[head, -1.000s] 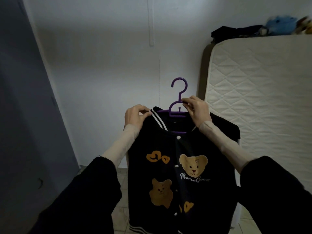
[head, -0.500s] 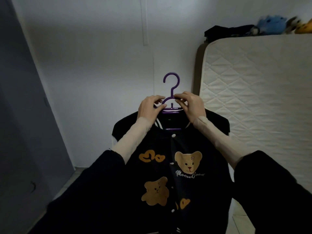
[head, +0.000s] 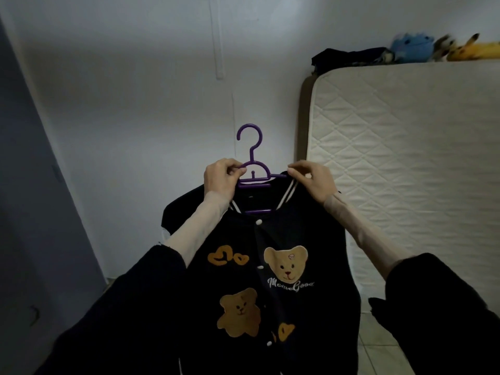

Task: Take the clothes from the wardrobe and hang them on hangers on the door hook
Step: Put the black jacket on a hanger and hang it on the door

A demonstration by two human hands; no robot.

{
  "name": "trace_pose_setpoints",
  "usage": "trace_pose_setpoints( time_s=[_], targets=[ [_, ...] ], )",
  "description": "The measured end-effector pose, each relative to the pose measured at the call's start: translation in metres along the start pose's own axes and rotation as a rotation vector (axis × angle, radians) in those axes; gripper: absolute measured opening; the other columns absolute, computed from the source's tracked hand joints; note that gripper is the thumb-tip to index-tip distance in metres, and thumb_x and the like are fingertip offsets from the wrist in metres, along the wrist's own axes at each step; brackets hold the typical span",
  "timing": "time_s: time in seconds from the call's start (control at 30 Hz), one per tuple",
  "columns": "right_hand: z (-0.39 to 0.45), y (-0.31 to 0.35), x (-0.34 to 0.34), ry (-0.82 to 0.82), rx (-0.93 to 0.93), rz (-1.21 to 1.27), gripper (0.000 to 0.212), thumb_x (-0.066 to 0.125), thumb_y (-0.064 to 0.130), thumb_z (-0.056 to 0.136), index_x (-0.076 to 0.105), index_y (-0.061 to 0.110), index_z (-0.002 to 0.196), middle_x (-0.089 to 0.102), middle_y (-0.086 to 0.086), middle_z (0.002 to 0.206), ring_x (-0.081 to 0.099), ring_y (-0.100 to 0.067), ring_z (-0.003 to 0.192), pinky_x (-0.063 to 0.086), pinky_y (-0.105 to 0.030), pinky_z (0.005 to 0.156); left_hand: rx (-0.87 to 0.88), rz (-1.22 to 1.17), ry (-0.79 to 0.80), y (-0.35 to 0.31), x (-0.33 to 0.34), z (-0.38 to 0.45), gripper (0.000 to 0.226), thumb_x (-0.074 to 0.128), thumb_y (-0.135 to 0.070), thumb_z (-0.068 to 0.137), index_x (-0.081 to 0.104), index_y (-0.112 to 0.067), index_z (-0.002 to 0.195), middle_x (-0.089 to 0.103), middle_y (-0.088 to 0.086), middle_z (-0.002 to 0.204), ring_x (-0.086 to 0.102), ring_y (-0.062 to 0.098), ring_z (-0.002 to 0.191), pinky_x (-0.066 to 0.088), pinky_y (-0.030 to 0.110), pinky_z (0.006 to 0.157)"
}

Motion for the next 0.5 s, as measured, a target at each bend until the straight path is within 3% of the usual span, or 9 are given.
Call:
trace_pose_setpoints(
  time_s=[0.1, 0.23, 0.37, 0.5],
  targets=[
    [-0.004, -0.017, -0.002, 0.131, 0.095, 0.034, 0.026, 0.057, 0.028, 0.09, 0.069, 0.008, 0.103, 0.069, -0.009, 0.103, 0.06, -0.015, 0.092, 0.037, -0.016, 0.074, 0.0, 0.027, 0.012, -0.001, -0.003, 0.002, 0.013, 0.072, -0.015, 0.077, 0.073, -0.008, 0.088, 0.062, 0.001, 0.071, 0.055, 0.012, 0.067, 0.04, 0.007, 0.062],
    [-0.006, -0.02, -0.005, 0.045, 0.091, 0.055, 0.022, 0.064, 0.021, 0.085, 0.072, 0.005, 0.098, 0.071, -0.011, 0.1, 0.061, -0.013, 0.09, 0.034, 0.0, 0.066, -0.013, 0.083, 0.029, -0.002, -0.005, 0.001, 0.016, 0.072, -0.019, 0.078, 0.073, -0.009, 0.09, 0.067, 0.004, 0.076, 0.059, 0.014, 0.071, 0.047, 0.023, 0.074],
    [-0.004, -0.008, -0.005, -0.087, 0.039, 0.017, 0.021, 0.065, 0.02, 0.084, 0.073, 0.004, 0.095, 0.072, -0.014, 0.096, 0.062, -0.013, 0.086, 0.034, 0.0, 0.065, -0.035, 0.183, 0.024, -0.005, -0.008, 0.001, 0.017, 0.07, -0.023, 0.08, 0.073, -0.01, 0.091, 0.069, 0.007, 0.08, 0.061, 0.021, 0.078, 0.048, 0.029, 0.077],
    [-0.006, 0.018, -0.006, -0.208, -0.058, 0.056, 0.02, 0.067, 0.022, 0.083, 0.073, 0.005, 0.093, 0.073, -0.011, 0.093, 0.063, -0.013, 0.085, 0.04, -0.011, 0.072, -0.084, 0.198, -0.013, -0.006, -0.015, 0.004, 0.017, 0.069, -0.023, 0.081, 0.073, -0.01, 0.091, 0.069, 0.008, 0.08, 0.062, 0.025, 0.081, 0.043, 0.026, 0.075]
  ],
)
Point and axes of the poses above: each hand's wrist, its own z-axis towards the middle knuckle, its own x-axis out of the palm, y = z × x, the point moved 5 cm from there along z, towards the middle knuckle
